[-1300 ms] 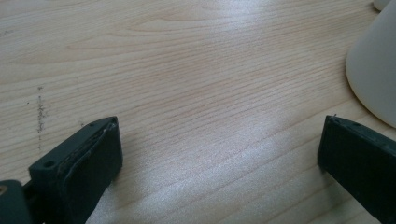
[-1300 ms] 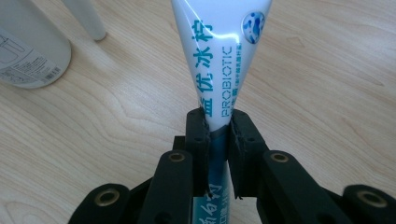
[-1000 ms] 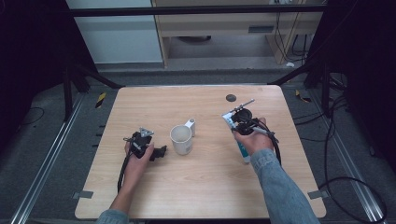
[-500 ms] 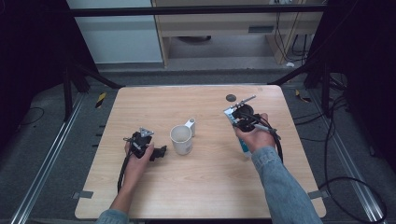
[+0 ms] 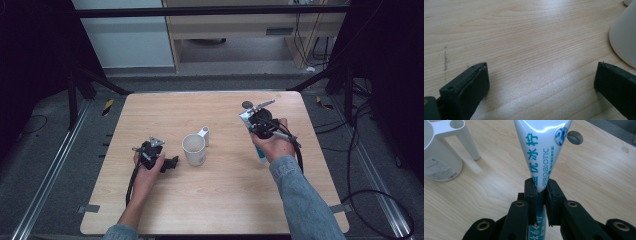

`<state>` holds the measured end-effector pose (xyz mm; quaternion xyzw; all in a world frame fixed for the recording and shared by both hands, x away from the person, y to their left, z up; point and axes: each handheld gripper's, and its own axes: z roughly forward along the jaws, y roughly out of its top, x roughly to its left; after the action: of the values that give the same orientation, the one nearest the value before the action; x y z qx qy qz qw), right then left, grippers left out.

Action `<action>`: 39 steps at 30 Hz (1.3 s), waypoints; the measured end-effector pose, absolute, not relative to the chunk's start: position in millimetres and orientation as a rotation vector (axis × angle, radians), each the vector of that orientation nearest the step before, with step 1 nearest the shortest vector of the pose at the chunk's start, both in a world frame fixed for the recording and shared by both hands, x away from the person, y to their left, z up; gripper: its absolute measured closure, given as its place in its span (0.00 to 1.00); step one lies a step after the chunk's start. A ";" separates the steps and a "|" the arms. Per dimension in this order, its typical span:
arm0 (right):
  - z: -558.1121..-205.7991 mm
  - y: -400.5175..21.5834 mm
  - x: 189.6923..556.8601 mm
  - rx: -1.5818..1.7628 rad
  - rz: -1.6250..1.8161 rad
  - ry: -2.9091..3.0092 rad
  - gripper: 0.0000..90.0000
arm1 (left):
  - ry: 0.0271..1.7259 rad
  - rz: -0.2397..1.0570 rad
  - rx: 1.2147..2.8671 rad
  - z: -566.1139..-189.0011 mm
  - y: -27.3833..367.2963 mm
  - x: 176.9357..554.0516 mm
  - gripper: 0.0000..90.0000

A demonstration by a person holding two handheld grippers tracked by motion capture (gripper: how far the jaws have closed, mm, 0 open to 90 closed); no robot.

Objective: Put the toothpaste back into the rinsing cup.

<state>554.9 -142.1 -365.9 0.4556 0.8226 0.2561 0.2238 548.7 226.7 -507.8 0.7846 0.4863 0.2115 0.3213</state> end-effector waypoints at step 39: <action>-355.7 -144.3 553.3 1.244 0.808 2.181 0.89 | 1.277 0.556 2.061 -507.8 226.7 548.7 0.00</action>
<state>553.3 -144.3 -355.7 0.4567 0.8008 0.2967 0.2492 548.7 226.7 -507.8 0.7847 0.4862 0.2115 0.3212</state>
